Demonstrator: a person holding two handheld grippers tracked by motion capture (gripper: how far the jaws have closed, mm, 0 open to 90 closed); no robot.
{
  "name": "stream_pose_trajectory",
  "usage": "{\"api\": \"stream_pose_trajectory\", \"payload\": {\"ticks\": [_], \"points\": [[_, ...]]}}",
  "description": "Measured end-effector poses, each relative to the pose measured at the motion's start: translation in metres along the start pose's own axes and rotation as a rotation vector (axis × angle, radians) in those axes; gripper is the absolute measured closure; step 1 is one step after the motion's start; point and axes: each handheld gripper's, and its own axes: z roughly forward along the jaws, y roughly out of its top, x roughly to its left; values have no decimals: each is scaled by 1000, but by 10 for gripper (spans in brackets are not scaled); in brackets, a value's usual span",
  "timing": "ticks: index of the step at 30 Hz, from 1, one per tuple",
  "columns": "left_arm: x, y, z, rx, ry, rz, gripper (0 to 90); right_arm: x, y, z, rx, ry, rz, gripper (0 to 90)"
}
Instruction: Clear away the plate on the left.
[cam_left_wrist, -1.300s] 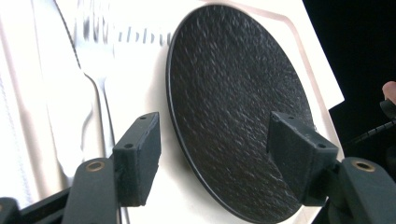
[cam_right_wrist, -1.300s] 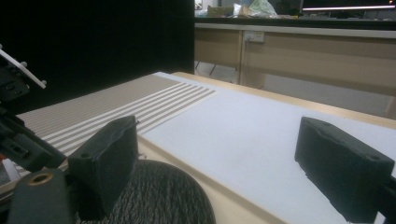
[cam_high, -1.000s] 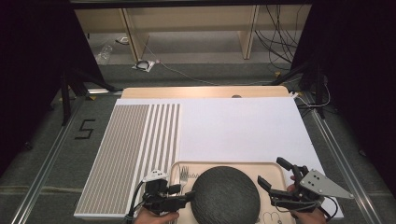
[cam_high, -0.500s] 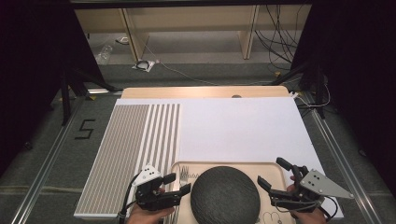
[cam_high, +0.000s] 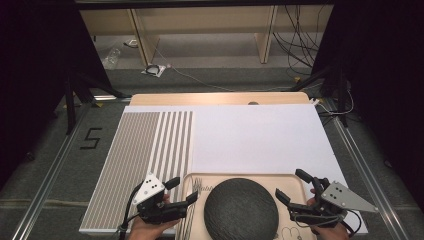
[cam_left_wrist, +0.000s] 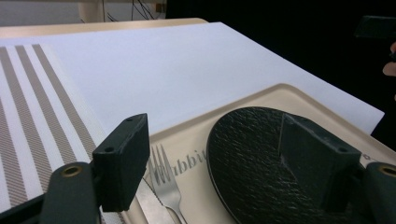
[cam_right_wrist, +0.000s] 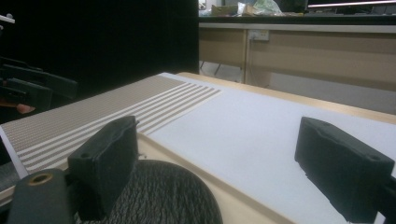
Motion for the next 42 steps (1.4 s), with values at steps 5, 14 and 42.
{"api": "stream_pose_trajectory", "payload": {"ticks": [5,14,42], "points": [[2,1,-3,-21,7,33,241,0,0,0,1,1,1,141],[5,1,-6,-48,-3,52,234,0,0,0,0,4,3,142],[14,2,-15,-133,-16,57,234,0,0,0,3,6,10,141]]}}
